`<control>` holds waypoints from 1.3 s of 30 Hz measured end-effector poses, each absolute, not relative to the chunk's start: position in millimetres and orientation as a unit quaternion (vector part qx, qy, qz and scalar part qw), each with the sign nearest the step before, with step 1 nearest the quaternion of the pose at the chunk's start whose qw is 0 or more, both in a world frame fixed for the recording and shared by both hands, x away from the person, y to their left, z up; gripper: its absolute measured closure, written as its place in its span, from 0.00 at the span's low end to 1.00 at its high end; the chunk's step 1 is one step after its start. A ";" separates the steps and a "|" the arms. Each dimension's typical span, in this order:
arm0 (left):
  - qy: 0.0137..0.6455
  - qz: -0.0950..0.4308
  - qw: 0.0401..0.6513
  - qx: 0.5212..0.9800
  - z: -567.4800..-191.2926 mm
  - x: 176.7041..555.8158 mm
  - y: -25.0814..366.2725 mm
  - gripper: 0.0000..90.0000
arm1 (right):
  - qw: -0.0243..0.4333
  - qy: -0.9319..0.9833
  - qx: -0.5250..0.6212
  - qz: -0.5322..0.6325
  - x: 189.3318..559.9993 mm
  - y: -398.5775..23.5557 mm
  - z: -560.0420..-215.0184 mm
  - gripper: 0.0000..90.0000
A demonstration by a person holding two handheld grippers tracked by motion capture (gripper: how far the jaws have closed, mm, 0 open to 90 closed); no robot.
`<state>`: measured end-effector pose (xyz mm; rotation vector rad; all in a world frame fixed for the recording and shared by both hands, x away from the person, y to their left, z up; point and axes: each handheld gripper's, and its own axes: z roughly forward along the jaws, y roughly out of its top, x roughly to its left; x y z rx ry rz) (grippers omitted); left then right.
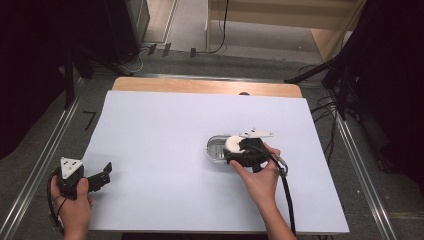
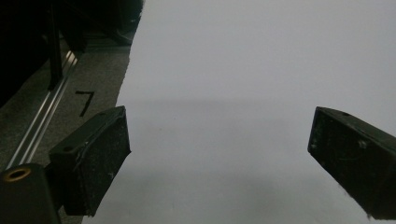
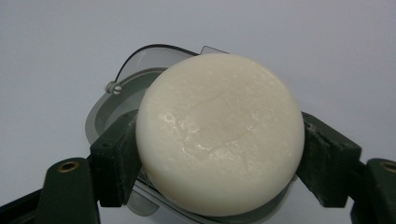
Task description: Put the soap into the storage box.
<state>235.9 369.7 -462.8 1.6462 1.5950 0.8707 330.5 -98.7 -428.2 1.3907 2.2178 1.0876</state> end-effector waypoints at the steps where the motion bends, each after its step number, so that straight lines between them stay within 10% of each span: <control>1: 0.612 0.334 0.338 0.632 -462.8 236.0 369.7 0.07 | 0.151 0.773 0.485 0.380 330.6 -97.2 -428.8 0.27; 39: 0.612 0.334 0.337 0.632 -463.0 236.4 369.3 0.07 | 0.145 0.779 0.497 0.354 335.4 -84.5 -444.9 0.27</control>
